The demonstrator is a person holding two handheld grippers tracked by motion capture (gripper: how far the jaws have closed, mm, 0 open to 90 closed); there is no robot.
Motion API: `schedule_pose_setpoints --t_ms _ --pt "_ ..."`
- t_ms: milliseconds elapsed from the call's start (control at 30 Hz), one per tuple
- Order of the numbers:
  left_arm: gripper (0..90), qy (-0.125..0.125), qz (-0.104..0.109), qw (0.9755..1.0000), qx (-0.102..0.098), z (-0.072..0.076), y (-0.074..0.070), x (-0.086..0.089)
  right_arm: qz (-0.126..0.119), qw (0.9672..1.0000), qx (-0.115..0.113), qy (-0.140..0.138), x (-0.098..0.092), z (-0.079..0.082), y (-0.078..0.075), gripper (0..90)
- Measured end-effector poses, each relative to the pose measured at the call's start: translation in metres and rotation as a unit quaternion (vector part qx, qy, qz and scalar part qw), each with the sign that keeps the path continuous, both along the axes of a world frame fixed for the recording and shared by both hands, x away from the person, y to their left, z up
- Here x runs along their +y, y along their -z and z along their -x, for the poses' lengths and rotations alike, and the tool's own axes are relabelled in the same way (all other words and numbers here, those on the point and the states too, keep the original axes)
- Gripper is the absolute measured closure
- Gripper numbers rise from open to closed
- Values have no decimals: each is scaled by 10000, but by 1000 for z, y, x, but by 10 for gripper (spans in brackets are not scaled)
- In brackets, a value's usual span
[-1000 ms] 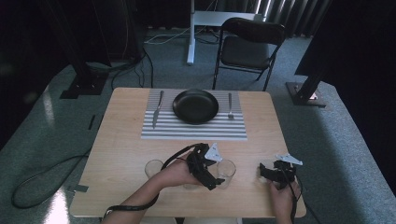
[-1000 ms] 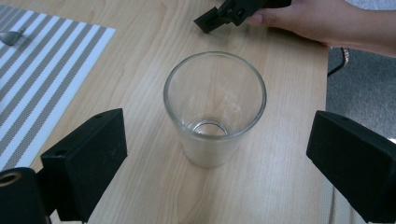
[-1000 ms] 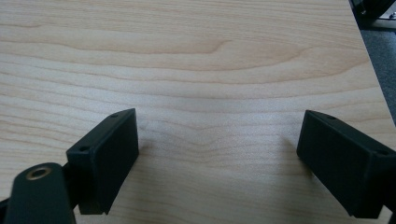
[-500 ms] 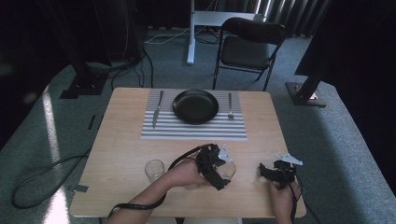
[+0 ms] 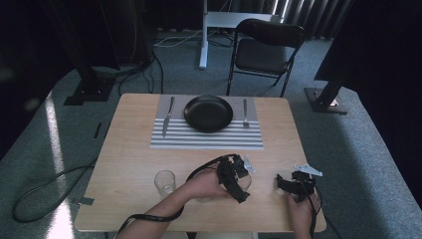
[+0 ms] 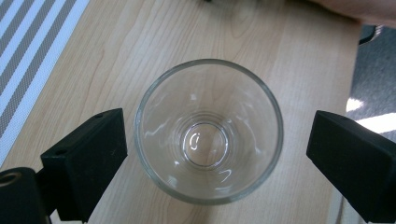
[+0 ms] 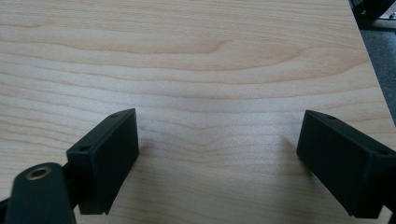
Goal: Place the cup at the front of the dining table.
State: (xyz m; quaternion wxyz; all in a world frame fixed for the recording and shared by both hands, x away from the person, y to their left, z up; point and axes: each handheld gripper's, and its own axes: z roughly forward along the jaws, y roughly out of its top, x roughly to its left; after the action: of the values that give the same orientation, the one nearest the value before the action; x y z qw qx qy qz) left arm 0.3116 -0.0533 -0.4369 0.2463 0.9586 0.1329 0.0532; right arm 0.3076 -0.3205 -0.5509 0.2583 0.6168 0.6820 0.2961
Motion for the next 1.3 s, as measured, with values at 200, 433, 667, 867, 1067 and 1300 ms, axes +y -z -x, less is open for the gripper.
schedule_pose_setpoints --t_ms 200,433,667,867,1067,1300 --pt "55 -60 -124 9998 127 -6 1 -4 0 10000 0 0 0 0 0 122" --pt "140 -212 -357 9991 93 -9 4 -12 2 10000 -1 -2 0 0 0 122" --pt "152 -125 -434 9987 226 -9 5 -15 1 10000 -1 -1 0 0 0 122" --pt "177 -167 -527 9981 264 -11 7 -18 -2 10000 2 4 0 0 0 122" --pt "239 -125 -568 9975 406 -12 12 -20 -13 10000 1 11 0 0 0 122" --pt "275 -175 -688 9969 325 -13 14 -23 -12 10000 -1 13 0 0 0 122"
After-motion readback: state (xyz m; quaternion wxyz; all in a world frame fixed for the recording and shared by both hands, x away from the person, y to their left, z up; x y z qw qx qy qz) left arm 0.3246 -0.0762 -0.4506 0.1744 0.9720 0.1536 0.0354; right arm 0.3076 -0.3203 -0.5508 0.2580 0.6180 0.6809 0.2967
